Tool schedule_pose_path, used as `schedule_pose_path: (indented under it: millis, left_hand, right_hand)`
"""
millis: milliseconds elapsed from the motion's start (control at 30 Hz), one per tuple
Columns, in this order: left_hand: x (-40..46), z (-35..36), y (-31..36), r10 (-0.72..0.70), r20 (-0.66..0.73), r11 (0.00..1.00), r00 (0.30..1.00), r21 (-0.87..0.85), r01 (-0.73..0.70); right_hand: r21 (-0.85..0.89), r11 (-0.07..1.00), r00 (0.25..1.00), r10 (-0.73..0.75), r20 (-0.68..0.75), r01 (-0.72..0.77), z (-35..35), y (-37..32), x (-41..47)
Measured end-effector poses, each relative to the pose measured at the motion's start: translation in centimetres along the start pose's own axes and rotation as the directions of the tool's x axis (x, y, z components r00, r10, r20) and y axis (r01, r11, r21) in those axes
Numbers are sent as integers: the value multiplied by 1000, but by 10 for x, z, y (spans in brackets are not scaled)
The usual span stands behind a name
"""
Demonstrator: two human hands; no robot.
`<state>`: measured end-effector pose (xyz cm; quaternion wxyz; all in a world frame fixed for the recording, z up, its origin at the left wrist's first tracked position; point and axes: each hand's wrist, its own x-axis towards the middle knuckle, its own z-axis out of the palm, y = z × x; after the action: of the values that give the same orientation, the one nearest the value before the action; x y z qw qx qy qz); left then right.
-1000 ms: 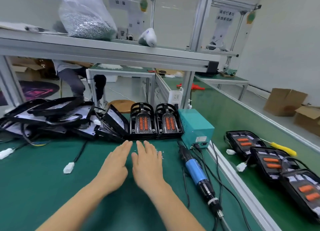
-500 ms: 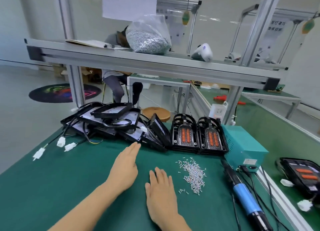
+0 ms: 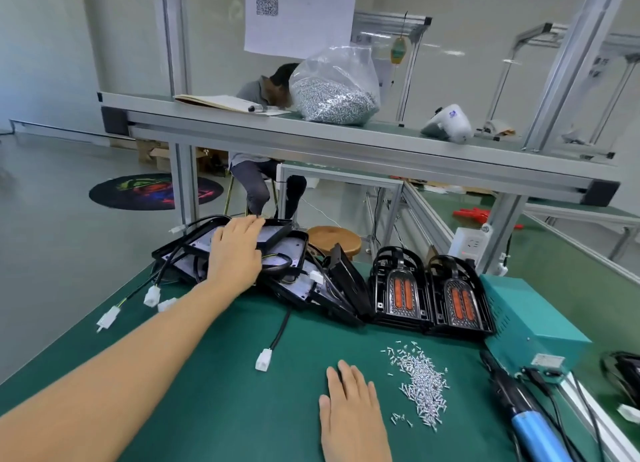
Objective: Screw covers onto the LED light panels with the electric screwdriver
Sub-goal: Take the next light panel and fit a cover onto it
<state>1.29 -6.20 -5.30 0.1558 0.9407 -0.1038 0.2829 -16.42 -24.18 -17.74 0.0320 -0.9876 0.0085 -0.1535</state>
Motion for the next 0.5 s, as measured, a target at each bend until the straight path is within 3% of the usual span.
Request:
schedule_pose_path:
  millis: [133,233,400,500]
  left_hand:
    - [14,7,-14,25,190,993,982,107,-46]
    - [16,8,-15,105,181,971,978,191,-140]
    - [25,5,-14,246,204,914,948,277,-297]
    - [23,-4,-10,332,152,905,931,226,-360]
  right_hand:
    - [-65,998,998,7,-55,-11,1,1,2]
    - [-23,999,998,-20,64,22,-5,0,0]
    - [13,1000,999,29,-20,-28,4,3,3]
    - [8,1000,1000,18,-21,-17,5,0,4]
